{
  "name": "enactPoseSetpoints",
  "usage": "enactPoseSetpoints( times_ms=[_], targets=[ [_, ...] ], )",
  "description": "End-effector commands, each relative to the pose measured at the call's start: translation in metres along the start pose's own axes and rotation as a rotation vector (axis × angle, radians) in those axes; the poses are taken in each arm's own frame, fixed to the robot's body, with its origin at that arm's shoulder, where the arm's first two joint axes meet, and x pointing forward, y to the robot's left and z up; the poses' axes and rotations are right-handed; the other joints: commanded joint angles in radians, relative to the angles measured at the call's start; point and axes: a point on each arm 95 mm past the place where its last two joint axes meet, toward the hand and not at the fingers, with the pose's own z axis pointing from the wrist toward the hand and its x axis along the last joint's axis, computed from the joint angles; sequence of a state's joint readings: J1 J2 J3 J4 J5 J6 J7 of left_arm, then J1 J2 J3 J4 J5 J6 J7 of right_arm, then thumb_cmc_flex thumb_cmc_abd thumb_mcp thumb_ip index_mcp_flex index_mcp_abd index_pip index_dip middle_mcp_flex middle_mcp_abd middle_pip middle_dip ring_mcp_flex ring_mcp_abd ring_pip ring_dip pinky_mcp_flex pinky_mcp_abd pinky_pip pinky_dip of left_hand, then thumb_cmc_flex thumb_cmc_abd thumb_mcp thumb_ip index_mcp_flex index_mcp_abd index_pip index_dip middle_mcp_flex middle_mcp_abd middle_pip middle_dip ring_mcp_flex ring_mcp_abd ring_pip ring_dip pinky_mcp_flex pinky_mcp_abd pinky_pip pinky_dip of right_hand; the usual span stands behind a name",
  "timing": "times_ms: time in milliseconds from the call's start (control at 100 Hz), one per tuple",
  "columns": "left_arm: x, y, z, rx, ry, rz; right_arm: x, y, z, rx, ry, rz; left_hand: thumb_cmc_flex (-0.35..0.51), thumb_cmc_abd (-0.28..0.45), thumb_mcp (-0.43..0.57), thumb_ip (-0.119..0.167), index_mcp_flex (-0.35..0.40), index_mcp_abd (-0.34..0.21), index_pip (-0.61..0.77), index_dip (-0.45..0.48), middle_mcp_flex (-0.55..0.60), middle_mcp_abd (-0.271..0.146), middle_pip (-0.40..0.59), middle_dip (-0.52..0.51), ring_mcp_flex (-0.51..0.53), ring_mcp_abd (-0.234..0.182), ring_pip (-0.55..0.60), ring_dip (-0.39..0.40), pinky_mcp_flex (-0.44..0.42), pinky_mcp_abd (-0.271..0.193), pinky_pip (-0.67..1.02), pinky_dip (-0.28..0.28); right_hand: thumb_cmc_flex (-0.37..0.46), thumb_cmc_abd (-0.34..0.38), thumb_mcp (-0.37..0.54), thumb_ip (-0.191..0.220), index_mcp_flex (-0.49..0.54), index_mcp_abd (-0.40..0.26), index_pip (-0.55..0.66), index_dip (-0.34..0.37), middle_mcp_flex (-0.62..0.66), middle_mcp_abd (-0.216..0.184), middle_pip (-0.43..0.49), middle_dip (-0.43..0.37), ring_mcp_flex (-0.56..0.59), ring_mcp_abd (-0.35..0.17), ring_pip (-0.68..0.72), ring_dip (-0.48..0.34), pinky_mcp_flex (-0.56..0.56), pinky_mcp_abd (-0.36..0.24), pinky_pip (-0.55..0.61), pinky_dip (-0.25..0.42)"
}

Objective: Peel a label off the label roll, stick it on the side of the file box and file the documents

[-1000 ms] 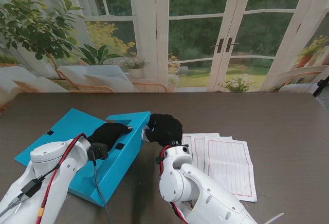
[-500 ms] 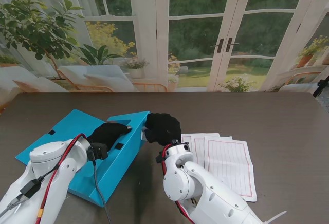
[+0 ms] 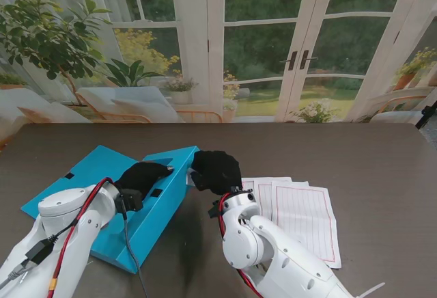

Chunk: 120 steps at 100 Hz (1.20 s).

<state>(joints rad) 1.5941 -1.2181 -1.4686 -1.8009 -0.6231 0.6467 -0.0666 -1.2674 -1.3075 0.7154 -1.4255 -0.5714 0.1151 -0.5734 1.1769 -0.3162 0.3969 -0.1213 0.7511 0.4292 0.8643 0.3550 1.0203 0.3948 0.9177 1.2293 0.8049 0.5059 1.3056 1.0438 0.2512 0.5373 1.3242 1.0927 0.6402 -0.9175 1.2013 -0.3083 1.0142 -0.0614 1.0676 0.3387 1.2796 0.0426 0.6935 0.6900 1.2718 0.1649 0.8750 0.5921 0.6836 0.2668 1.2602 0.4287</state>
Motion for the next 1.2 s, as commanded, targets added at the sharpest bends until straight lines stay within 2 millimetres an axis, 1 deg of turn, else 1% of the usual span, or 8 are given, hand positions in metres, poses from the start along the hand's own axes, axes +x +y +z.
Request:
enactPoseSetpoints(
  times_ms=[0, 260, 1190],
  targets=[
    [0.001, 0.004, -0.001, -0.018, 0.005, -0.005, 0.002, -0.001, -0.002, 0.011, 0.016, 0.014, 0.114, 0.046, 0.099, 0.039, 0.027, -0.066, 0.061, 0.002, 0.031, -0.010, 0.033, 0.016, 0.038, 0.108, 0.043, 0.013, -0.045, -0.059, 0.016, 0.026, 0.099, 0.117, 0.090, 0.032, 0.072, -0.188, 0.092, 0.065, 0.033, -0.018, 0.000, 0.012, 0.029, 0.000, -0.005, 0.013, -0.050, -0.029, 0.028, -0.013],
    [0.001, 0.006, -0.002, -0.012, 0.003, -0.008, -0.003, -0.002, -0.004, 0.010, 0.032, 0.023, 0.114, 0.046, 0.100, 0.040, 0.027, -0.065, 0.060, 0.002, 0.031, -0.008, 0.032, 0.015, 0.038, 0.108, 0.043, 0.013, -0.044, -0.059, 0.017, 0.026, 0.102, 0.120, 0.091, 0.030, 0.071, -0.185, 0.090, 0.070, 0.029, -0.016, 0.001, 0.015, 0.029, 0.003, -0.005, 0.015, -0.049, -0.034, 0.025, -0.013],
    [0.001, 0.005, -0.002, -0.008, 0.002, -0.006, -0.009, -0.005, -0.005, 0.006, 0.125, 0.084, 0.114, 0.048, 0.099, 0.040, 0.027, -0.064, 0.060, 0.002, 0.029, -0.009, 0.033, 0.016, 0.037, 0.107, 0.043, 0.012, -0.045, -0.060, 0.017, 0.026, 0.111, 0.132, 0.083, 0.031, 0.059, -0.189, 0.097, 0.082, 0.020, -0.017, 0.000, 0.020, 0.028, 0.003, -0.014, 0.015, -0.055, -0.034, 0.018, -0.011]
  ],
)
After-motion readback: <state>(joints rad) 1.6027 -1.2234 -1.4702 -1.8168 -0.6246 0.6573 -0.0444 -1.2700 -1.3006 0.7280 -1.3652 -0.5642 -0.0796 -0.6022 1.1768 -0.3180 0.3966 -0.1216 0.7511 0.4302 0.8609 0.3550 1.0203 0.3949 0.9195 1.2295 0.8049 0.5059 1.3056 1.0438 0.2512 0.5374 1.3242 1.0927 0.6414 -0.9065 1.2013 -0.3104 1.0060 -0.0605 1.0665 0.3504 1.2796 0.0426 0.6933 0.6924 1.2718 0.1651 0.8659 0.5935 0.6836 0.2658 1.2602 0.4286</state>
